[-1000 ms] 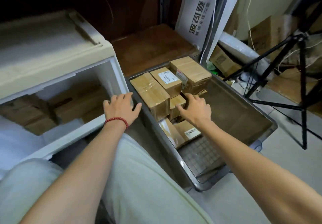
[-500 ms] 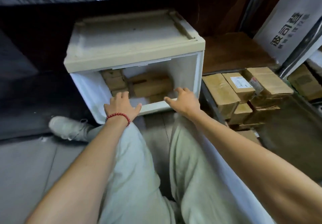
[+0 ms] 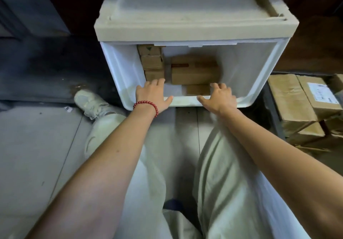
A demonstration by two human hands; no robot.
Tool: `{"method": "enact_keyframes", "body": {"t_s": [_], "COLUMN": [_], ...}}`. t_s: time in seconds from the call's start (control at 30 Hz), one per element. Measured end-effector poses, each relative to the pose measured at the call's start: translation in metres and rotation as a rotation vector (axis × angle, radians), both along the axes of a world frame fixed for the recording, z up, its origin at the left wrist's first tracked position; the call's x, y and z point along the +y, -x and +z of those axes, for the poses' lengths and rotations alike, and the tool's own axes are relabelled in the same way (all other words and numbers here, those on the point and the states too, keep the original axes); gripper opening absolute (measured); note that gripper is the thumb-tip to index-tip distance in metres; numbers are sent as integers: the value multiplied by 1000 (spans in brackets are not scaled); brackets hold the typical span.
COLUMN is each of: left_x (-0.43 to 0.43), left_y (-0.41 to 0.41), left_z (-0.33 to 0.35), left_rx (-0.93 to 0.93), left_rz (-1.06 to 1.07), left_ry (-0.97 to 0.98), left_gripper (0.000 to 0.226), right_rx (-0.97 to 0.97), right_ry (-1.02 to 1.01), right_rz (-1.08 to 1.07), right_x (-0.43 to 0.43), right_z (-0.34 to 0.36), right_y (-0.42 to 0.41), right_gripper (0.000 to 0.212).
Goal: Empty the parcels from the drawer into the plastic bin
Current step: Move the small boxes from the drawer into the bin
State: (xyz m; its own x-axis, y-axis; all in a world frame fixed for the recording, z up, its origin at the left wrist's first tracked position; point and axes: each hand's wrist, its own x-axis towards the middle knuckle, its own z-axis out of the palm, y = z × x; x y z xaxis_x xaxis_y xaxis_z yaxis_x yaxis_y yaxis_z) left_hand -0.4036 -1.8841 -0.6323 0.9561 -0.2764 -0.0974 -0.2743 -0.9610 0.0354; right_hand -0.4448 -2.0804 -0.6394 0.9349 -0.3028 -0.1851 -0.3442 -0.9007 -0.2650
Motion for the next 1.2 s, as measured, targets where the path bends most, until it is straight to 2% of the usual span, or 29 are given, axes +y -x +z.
{"method": "enact_keyframes", "body": {"t_s": [0.2, 0.4, 0.53, 0.8, 0.93, 1.13, 1.2], "left_x": [-9, -23, -30, -55, -61, -69, -72], "left_y": [-36, -73, -104, -155, -168, -169, -169], "left_z": [-33, -56, -78, -103, -115, -125, -124], "left_rx": [44, 12, 72, 124, 238, 415, 437], "left_rz": [44, -40, -45, 31, 113, 201, 249], "left_ry": [27, -21, -5, 67, 209, 491, 548], "left_gripper": [67, 67, 70, 79, 91, 73, 77], "right_rx": [-45, -20, -28, -22, -47, -124, -146], "right_ry": [13, 21, 25, -106, -195, -468, -525], "right_rz": [-5, -100, -121, -193, -189, -302, -372], "right_x": [-7, -26, -40, -59, -65, -69, -70], "right_z": [-18, -45, -63, -91, -104, -108, -107], "right_y": [-30, -72, -102, -140, -152, -161, -161], "right_gripper": [71, 79, 83, 96, 102, 99, 99]}}
